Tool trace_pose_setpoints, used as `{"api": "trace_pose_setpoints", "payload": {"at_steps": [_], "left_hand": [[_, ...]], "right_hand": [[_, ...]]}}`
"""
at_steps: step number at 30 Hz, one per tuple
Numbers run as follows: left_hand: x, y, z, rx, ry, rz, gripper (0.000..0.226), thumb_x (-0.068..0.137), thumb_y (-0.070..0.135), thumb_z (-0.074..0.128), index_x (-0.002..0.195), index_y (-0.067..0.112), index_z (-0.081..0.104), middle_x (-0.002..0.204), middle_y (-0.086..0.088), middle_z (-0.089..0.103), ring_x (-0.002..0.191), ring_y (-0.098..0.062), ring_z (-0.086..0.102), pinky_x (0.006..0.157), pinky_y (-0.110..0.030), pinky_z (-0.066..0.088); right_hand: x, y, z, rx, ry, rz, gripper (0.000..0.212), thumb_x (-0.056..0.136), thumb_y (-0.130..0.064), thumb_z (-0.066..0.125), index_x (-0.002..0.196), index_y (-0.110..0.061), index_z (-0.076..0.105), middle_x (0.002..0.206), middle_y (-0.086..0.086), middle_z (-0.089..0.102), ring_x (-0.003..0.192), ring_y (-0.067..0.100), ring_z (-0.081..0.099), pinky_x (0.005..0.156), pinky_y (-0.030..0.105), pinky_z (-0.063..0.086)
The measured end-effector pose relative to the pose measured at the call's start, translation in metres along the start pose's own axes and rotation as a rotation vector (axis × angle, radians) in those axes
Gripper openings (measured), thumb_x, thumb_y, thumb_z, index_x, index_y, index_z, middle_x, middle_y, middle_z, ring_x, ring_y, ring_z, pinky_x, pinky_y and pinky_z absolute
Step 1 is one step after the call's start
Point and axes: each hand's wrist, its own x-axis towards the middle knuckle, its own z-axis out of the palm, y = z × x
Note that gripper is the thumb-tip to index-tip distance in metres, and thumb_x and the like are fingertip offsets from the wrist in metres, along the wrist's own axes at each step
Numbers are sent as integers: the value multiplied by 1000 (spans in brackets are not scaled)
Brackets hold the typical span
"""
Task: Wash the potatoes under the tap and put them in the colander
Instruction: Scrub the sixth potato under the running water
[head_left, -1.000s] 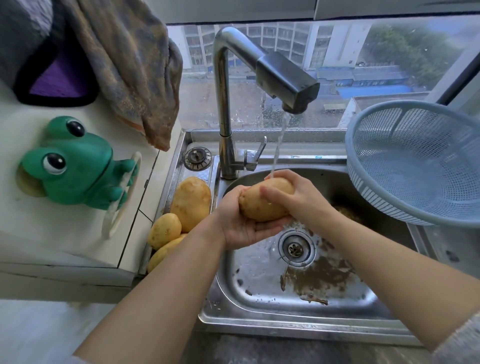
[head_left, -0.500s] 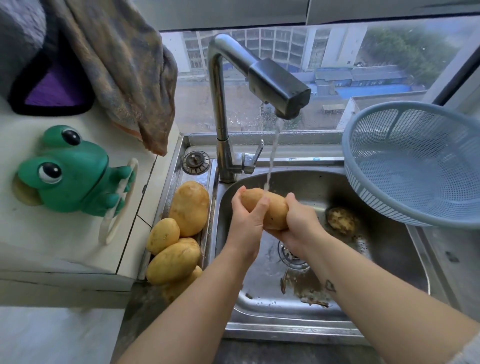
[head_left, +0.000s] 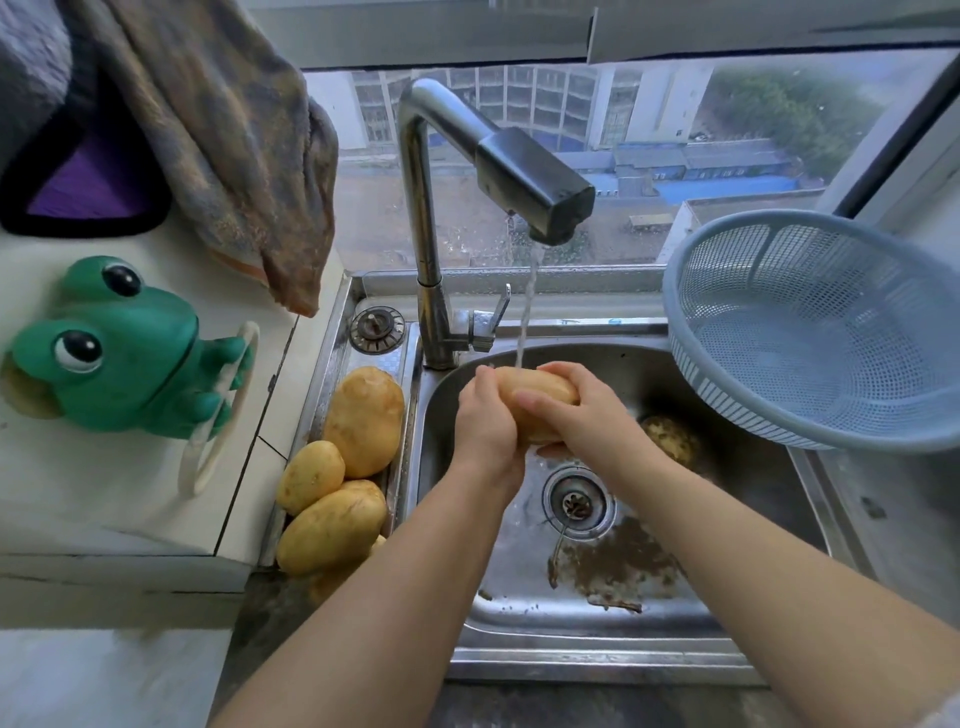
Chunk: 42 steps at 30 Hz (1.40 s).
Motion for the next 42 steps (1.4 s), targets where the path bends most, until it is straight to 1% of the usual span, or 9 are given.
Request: {"api": "trace_pose_setpoints", "payload": {"at_steps": [4,9,12,17,24,29,34,39,42], "left_hand": [[-13,-7,3,154,-129,168,53,103,27,42,149,32,16,128,-13,46,114,-31,55,100,-55,47],[-15,-10,-15,270,-191,262,88,85,22,69,148,34,9,133,-14,44,119,-30,55,102,-50,47],[-12,-2,-13,93,-70,211,69,86,21,65,143,28,26,129,-16,45,114,-34,55,95,-48,51],[0,7,-11,-39,102,27,44,100,33,47,140,19,36,129,-19,49,111,-38,56,91,-59,51],[-14,3,-4,150,50,136,46,104,32,34,146,27,15,131,-19,45,113,-34,53,96,-56,49],[-12,18,-8,110,21,123,45,105,29,33,148,27,17,121,-11,44,101,-26,55,97,-53,49],[-18,14,-5,256,24,168,48,104,34,35,146,35,12,135,-16,42,116,-32,52,100,-52,48],[-19,23,-11,191,15,113,46,105,30,35,147,30,16,124,-11,41,113,-32,52,96,-51,50],[-25,20,-11,229,21,108,47,105,31,34,148,30,15,126,-11,40,116,-32,51,99,-51,48]], "right_hand": [[8,-5,1,153,129,143,28,97,-37,52,111,-15,61,104,11,63,86,24,63,76,44,57],[5,-12,5,146,46,352,33,102,-40,35,93,-16,55,81,10,57,63,20,56,52,27,41],[1,-11,13,207,-76,361,35,102,-41,33,106,-12,53,78,11,55,58,18,52,53,27,42],[-1,-6,11,60,-256,183,41,101,-36,44,141,-33,34,122,10,51,83,20,62,62,24,51],[9,-3,8,153,-76,153,24,94,-38,57,115,-28,63,115,8,65,101,29,65,61,29,53],[7,-5,-9,411,-320,281,36,94,-24,59,129,-28,54,122,12,60,90,30,71,64,29,54],[10,-6,-2,380,-167,252,33,90,-27,66,122,-23,62,112,8,66,98,27,68,72,33,60],[9,-5,-10,482,-342,325,41,91,-16,63,130,-25,55,123,16,58,94,35,70,69,34,58],[10,-5,-9,375,-313,310,41,91,-18,62,130,-25,56,121,18,59,90,38,71,71,35,59]]}}
